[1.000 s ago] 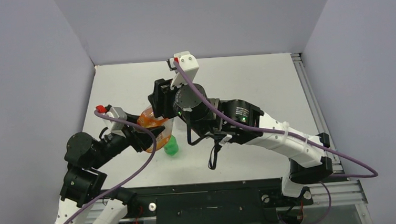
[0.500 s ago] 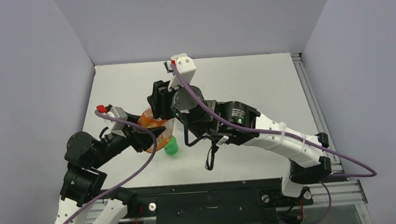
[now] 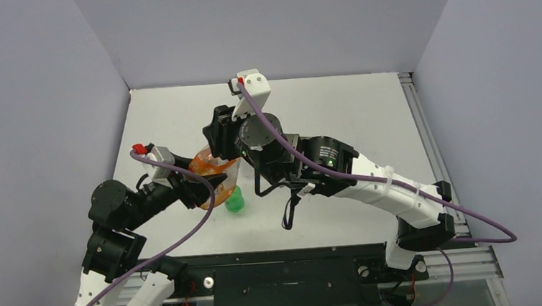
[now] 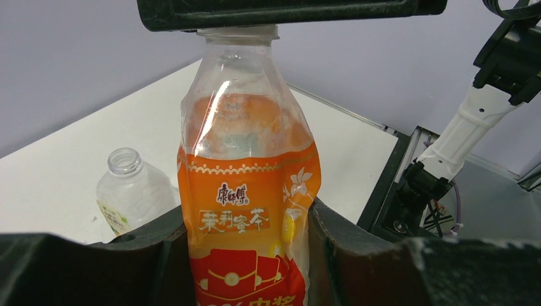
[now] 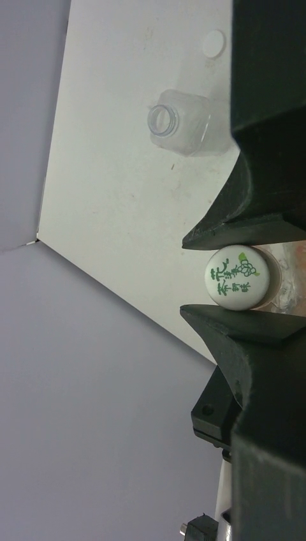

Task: Unscrew the bottle caps

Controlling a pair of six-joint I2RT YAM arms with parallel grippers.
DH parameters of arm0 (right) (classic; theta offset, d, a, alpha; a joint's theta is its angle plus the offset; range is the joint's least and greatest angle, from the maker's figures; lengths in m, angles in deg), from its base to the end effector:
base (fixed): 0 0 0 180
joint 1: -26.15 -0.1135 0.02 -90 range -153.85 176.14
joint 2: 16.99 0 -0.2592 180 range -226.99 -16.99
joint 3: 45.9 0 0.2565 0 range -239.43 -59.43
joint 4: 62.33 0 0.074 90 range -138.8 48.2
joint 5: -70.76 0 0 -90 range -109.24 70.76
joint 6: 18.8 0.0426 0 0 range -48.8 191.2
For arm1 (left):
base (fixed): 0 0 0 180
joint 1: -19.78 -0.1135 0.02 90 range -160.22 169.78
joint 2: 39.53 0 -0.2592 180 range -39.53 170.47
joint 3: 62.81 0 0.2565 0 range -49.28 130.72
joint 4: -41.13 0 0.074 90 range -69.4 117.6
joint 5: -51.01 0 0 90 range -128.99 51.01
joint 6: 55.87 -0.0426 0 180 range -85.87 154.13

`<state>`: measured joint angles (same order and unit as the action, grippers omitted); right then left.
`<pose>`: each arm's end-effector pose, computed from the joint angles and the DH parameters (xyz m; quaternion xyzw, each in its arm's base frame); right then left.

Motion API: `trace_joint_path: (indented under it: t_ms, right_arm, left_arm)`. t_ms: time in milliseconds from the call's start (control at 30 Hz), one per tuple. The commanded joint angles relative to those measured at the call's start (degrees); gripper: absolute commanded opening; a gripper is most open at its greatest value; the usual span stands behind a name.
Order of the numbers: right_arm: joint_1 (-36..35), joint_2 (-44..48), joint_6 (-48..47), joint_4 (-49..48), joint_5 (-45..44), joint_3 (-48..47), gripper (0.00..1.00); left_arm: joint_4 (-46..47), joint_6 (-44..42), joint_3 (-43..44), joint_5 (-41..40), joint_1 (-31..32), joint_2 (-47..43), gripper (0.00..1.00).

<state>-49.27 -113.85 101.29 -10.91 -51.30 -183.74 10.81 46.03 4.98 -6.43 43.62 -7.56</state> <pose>0.1107 0.3358 0.5191 -0.1216 0.7497 0.3611 0.5411 0.0982 -0.0685 0.4114 0.2735 0.6203 -0.3974 0.6184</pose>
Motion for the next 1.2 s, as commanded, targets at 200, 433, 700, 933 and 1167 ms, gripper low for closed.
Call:
trace_joint_path:
  t_ms: [200,433,700,933,1167]
  right_arm:
    - [0.45,3.61,-0.66,-2.32,-1.29,0.78,0.05]
    - [0.62,9.87,-5.21,-6.79,6.07,9.44,0.00]
    - [4.66,24.55,-6.71,-26.13,34.75,30.48,0.00]
    - [7.12,27.99,-7.02,-33.95,48.61,37.76,0.00]
    - [7.88,27.23,-8.45,-31.48,50.33,35.02,0.13]
  left_arm:
    - [2.77,0.96,1.14,1.33,-0.04,-1.02,0.03]
    - [4.24,3.87,1.73,4.67,-0.06,-0.96,0.01]
    - [9.93,16.52,5.35,15.95,-0.10,0.49,0.00]
    - [14.10,24.85,7.95,21.52,-0.10,1.38,0.00]
    - [14.97,26.01,8.73,23.03,-0.10,1.30,0.00]
